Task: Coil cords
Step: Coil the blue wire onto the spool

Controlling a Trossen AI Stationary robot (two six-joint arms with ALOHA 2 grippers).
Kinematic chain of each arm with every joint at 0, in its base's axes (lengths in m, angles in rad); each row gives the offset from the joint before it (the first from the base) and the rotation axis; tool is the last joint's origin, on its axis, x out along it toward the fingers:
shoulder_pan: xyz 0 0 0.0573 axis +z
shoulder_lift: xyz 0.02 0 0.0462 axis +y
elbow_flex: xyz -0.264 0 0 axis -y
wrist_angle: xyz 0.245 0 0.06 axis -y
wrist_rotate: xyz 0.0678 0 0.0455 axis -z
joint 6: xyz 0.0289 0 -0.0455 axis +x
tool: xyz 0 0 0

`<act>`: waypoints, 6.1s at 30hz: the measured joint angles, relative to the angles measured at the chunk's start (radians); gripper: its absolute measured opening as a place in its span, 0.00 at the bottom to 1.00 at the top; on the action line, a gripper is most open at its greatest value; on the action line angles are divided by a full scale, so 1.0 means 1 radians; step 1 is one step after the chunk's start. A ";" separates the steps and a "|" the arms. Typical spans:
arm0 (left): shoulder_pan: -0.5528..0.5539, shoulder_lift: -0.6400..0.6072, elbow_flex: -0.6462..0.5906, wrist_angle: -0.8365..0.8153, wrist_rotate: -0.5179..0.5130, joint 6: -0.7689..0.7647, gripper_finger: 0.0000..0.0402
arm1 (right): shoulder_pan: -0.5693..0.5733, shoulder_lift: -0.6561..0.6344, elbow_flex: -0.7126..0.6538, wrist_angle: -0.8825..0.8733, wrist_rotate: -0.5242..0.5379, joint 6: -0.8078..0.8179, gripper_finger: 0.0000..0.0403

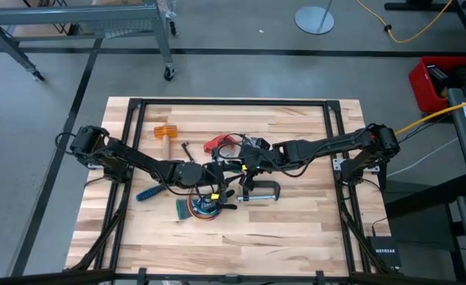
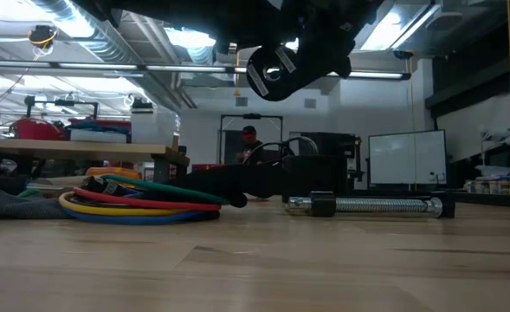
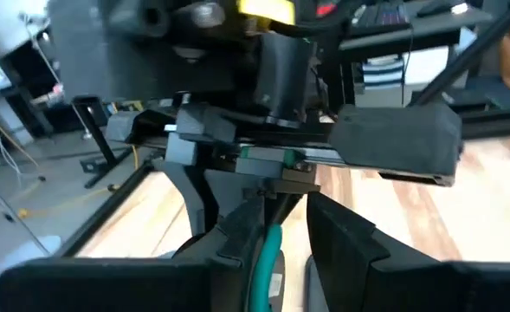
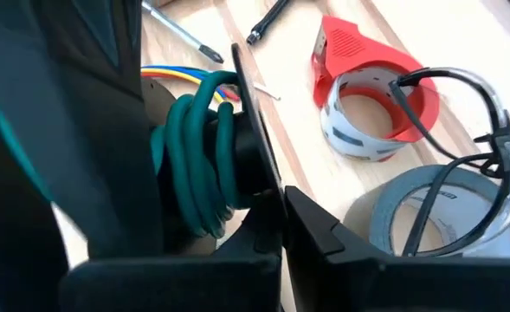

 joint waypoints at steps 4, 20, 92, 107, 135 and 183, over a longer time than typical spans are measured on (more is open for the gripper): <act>-0.011 0.000 0.000 0.000 -0.005 0.102 0.20 | -0.007 0.000 0.000 0.018 0.013 0.000 0.01; -0.046 0.003 -0.003 -0.019 -0.059 0.271 0.20 | -0.051 -0.002 0.006 0.151 0.027 -0.019 0.01; -0.115 -0.286 -0.002 -0.140 -0.737 -0.077 0.20 | -0.046 -0.011 0.002 0.054 -0.155 -0.110 0.01; -0.072 -0.286 -0.002 -0.157 -0.594 -0.119 0.10 | -0.046 -0.011 0.002 0.054 -0.154 -0.111 0.01; -0.142 -0.228 -0.002 -0.271 -0.327 -0.335 0.00 | -0.104 -0.011 0.000 0.383 -0.043 -0.075 0.01; -0.224 -0.183 -0.003 -0.344 -0.141 -0.358 0.00 | 0.033 -0.034 0.003 0.015 -0.583 -0.455 0.01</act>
